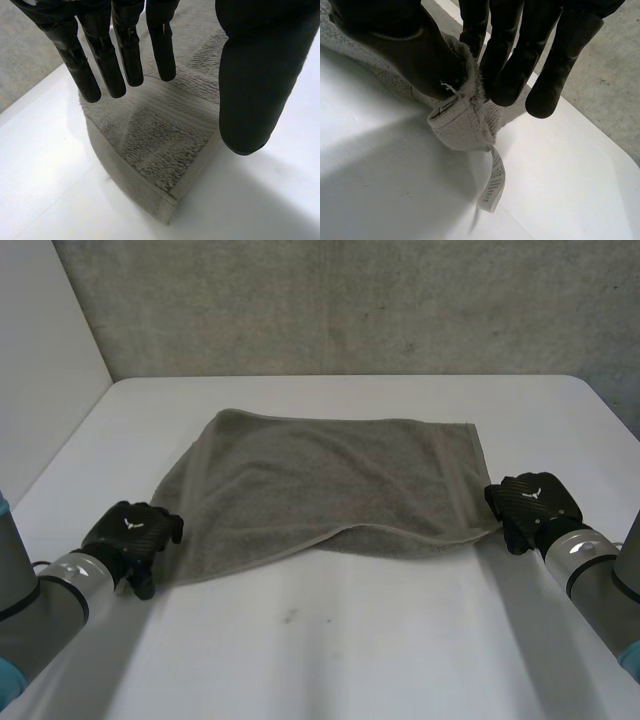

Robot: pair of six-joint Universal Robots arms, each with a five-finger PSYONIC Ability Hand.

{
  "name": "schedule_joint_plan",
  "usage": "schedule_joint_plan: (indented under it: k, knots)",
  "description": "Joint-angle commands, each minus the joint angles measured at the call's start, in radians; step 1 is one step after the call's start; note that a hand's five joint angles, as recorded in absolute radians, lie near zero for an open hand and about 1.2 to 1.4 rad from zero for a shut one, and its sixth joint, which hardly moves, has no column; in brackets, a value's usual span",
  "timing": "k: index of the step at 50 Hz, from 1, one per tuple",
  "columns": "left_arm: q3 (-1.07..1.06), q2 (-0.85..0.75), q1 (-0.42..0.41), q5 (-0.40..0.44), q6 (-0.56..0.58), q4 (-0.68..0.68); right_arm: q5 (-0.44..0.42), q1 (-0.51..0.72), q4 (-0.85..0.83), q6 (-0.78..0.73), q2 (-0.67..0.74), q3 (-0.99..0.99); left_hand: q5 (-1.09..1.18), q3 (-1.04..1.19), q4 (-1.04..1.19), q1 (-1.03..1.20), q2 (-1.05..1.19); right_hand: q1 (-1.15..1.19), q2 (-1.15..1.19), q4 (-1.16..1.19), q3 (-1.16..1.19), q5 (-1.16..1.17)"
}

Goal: Fold the towel.

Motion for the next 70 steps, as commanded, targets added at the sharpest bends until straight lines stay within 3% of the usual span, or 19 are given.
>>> schedule_joint_plan:
  k: [1, 30, 40, 55, 60, 62, 70]
  knots:
    - [0.007, -0.045, 0.000, -0.002, 0.009, 0.066, -0.002, 0.000, -0.001, 0.000, 0.003, 0.001, 0.072, 0.069, 0.069, 0.068, 0.069, 0.068, 0.071, 0.056, 0.065, 0.058]
    - [0.098, -0.197, 0.000, -0.004, 0.011, 0.079, -0.004, 0.000, -0.003, -0.009, 0.012, -0.001, 0.125, 0.122, 0.122, 0.121, 0.122, 0.068, 0.071, 0.056, 0.065, 0.058]
    - [0.150, -0.217, -0.002, -0.004, 0.003, 0.079, -0.005, 0.000, -0.004, -0.015, 0.014, -0.002, 0.465, 0.462, 0.462, 0.461, 0.462, 0.068, 0.071, 0.056, 0.065, 0.058]
    - [0.202, -0.248, -0.006, -0.005, 0.002, 0.079, -0.004, 0.000, -0.004, -0.015, 0.025, -0.007, 0.539, 0.536, 0.536, 0.535, 0.536, 0.068, 0.071, 0.056, 0.065, 0.058]
    - [0.213, -0.254, -0.008, -0.004, 0.000, 0.079, -0.004, 0.000, -0.004, -0.015, 0.026, -0.008, 0.680, 0.677, 0.677, 0.676, 0.677, 0.068, 0.071, 0.056, 0.065, 0.058]
    - [0.213, -0.252, -0.009, -0.004, -0.001, 0.079, -0.004, 0.000, -0.003, -0.017, 0.025, -0.012, 0.855, 0.852, 0.852, 0.851, 0.852, 0.068, 0.071, 0.056, 0.065, 0.058]
    - [0.188, -0.171, -0.016, -0.010, -0.004, 0.072, -0.001, -0.006, 0.014, -0.014, -0.035, -0.025, 0.856, 0.852, 0.853, 0.851, 0.853, 0.068, 0.071, 0.056, 0.065, 0.058]
